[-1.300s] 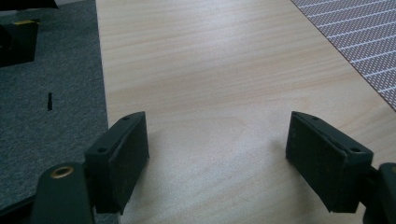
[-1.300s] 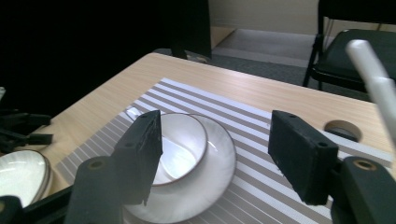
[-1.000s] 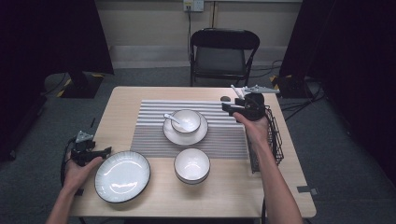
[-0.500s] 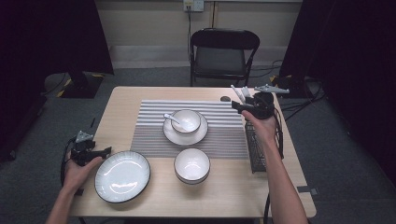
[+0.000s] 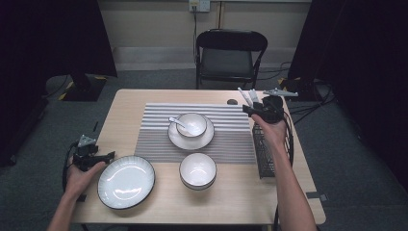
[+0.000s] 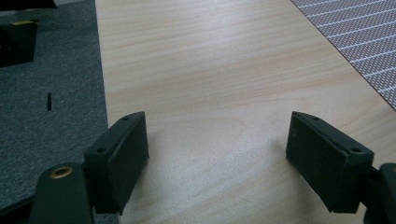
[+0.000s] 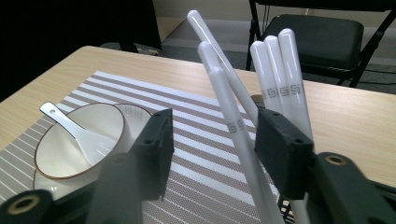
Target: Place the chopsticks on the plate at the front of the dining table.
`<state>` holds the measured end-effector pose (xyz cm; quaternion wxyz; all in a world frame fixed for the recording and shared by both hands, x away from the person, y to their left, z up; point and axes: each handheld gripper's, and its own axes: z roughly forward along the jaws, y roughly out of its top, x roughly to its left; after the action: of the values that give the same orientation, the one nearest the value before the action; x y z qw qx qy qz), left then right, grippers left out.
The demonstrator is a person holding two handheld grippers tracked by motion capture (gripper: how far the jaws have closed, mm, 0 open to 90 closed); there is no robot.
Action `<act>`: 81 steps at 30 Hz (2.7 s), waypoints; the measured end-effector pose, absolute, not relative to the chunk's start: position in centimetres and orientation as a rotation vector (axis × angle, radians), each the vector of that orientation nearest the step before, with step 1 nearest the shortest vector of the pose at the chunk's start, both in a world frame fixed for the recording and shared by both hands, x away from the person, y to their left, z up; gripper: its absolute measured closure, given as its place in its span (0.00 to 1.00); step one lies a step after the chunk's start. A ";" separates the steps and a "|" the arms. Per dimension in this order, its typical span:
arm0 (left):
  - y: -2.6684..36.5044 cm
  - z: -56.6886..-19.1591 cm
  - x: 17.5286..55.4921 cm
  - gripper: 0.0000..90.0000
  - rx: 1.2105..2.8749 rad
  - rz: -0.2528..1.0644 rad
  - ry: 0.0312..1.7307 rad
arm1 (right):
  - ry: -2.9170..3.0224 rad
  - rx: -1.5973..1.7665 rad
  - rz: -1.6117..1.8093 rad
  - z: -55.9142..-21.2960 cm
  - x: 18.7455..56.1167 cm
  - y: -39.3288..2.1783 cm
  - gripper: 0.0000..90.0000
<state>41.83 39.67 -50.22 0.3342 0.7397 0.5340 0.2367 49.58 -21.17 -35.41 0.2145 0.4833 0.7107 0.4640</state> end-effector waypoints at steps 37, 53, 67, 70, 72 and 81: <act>39.7 -50.2 41.8 0.23 1.930 0.619 1.394 | 2.061 1.369 1.176 -36.6 48.8 -22.2 0.85; 39.7 -50.2 41.8 0.23 1.930 0.618 1.394 | 1.979 1.344 1.165 -36.1 48.3 -22.5 0.87; 39.7 -50.2 41.8 0.23 1.932 0.619 1.393 | 1.898 1.344 1.160 -35.7 48.0 -22.9 0.89; 39.7 -50.2 41.8 0.23 1.930 0.619 1.394 | 1.876 1.346 1.156 -35.6 48.0 -23.0 0.89; 39.7 -50.2 41.8 0.23 1.931 0.619 1.392 | 1.861 1.356 1.158 -35.6 48.0 -23.1 0.90; 39.7 -50.2 41.8 0.23 1.931 0.618 1.394 | 1.796 1.363 1.134 -35.3 47.7 -23.6 0.91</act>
<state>41.84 39.67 -50.22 0.3340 0.7398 0.5339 0.2368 47.74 -23.55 -35.30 0.3038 0.5145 0.6780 0.4280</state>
